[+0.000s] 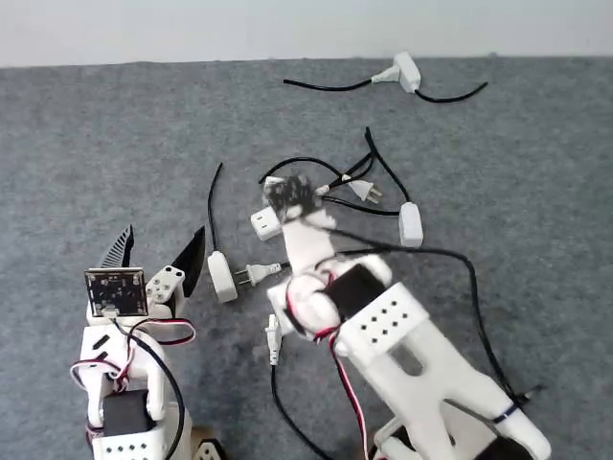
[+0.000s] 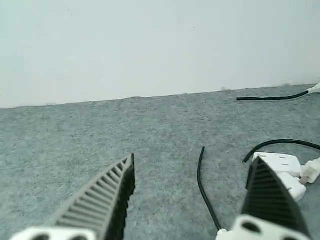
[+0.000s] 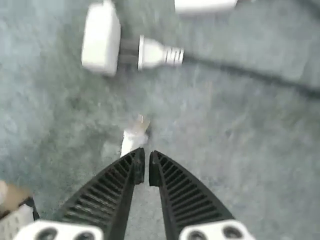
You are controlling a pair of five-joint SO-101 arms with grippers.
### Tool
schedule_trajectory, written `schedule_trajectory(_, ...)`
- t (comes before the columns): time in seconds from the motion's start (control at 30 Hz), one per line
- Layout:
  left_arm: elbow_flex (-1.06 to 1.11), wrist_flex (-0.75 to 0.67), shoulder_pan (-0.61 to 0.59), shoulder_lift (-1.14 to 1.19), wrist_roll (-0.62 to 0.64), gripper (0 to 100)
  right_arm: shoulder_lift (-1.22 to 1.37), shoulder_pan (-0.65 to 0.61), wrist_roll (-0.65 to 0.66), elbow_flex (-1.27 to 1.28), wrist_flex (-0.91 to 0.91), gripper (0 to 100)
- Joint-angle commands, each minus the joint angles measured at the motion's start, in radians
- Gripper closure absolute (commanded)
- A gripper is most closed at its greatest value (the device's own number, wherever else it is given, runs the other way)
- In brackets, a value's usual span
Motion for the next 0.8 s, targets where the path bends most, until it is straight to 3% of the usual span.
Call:
schedule_trajectory(0.0, -0.001, -0.032, -0.006, -0.018, -0.002, 65, -0.008, -0.027, -0.069, 0.104, -0.081, 99.0)
schedule_trajectory(0.13, 0.001, -0.031, -0.006, -0.018, -0.002, 65, -0.008, -0.054, -0.101, 0.216, -0.151, 99.0)
schedule_trajectory(0.37, 0.004, -0.034, -0.005, -0.017, -0.002, 65, 0.001, -0.213, -0.103, 0.295, -0.271, 98.9)
schedule_trajectory(0.67, 0.002, -0.034, -0.006, -0.017, -0.003, 65, 0.002, -0.229, -0.104, 0.296, -0.380, 98.7)
schedule_trajectory(0.77, 0.002, -0.034, -0.006, -0.017, -0.003, 65, 0.002, -0.229, -0.115, 0.298, -0.380, 92.0)
